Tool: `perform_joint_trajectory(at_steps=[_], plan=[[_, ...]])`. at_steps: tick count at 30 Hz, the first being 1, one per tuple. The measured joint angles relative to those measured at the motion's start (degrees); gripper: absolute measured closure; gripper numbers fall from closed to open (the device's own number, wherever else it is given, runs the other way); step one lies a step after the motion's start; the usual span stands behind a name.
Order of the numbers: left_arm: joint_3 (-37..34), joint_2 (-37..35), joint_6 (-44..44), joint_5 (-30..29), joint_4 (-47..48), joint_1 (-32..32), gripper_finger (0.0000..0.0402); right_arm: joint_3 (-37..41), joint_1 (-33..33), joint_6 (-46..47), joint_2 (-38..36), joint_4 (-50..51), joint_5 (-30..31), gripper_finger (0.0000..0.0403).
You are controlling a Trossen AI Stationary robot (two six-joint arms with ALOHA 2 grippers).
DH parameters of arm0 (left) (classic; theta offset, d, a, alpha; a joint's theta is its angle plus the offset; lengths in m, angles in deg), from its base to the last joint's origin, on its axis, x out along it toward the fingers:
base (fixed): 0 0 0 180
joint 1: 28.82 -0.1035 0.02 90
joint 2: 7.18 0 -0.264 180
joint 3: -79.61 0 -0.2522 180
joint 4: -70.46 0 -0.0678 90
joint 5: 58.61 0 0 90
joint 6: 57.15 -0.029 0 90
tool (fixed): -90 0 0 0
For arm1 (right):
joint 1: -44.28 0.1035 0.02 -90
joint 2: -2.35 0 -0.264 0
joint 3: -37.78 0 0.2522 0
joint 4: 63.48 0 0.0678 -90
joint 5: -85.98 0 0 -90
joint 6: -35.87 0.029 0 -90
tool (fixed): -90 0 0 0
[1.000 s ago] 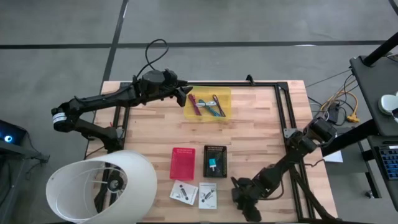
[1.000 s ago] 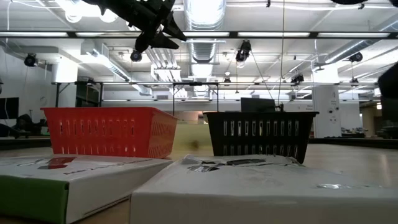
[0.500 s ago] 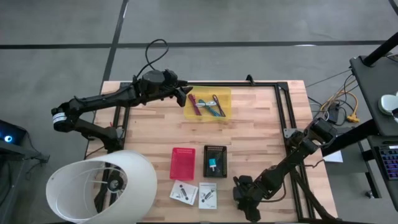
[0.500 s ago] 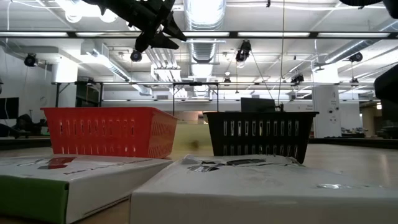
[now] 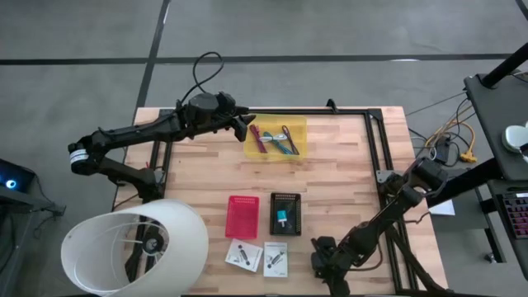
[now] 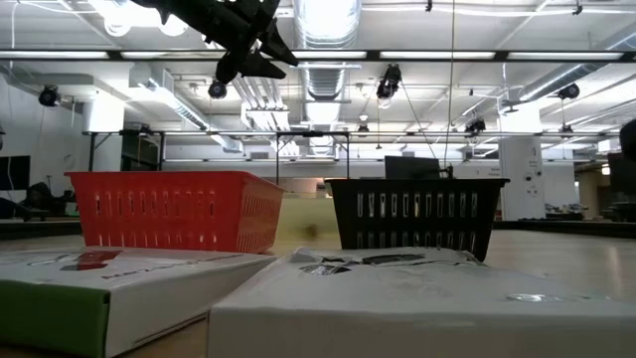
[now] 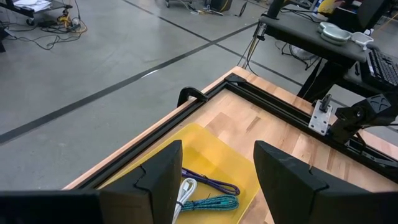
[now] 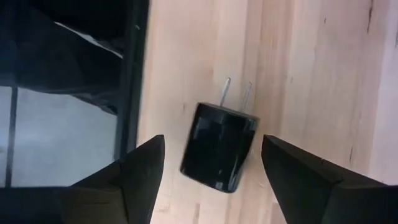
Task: Pick and place items into bin
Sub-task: Put the black charger adapter into the black bin
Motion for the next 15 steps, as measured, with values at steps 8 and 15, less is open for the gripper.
perform_joint_trajectory(at_steps=[8,15], plan=[[-0.02,0.02,0.00,-0.02,0.00,0.00,0.0219,-0.61,0.20,2.85,3.27,-0.51,-2.72,0.0156],[-0.02,0.02,0.00,-0.03,-0.01,0.01,0.0219,-1.01,0.31,5.35,3.34,-0.07,-2.24,0.0169]])
